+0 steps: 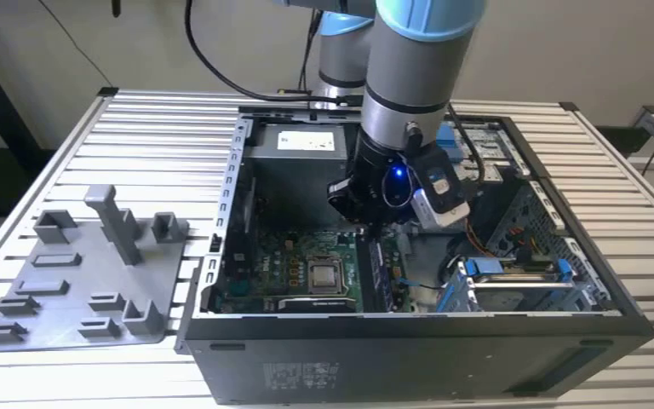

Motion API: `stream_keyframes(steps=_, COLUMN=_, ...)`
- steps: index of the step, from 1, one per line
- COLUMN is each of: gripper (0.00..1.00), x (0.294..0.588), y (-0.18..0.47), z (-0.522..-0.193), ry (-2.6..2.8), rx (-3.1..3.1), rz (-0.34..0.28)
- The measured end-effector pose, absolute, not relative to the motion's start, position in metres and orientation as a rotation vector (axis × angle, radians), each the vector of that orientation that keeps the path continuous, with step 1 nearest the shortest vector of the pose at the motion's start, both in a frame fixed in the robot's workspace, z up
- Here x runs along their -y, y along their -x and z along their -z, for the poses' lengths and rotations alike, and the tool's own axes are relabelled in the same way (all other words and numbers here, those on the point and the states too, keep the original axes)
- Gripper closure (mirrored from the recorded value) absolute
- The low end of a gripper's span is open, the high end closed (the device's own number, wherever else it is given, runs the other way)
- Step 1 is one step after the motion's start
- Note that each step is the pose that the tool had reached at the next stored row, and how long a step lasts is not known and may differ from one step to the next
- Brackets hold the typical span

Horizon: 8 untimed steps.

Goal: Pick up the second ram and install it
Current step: 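Insert the second ram into the second slot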

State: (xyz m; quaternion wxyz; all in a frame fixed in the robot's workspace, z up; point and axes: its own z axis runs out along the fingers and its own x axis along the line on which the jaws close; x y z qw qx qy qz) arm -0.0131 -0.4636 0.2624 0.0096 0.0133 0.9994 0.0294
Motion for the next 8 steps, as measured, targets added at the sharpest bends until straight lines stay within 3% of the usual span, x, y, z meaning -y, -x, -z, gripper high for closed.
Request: stream_keyframes(steps=8, gripper=0.86, x=0.4639, y=0.0131, z=-0.2598, ry=-0.047, rx=-3.121, rz=-0.092)
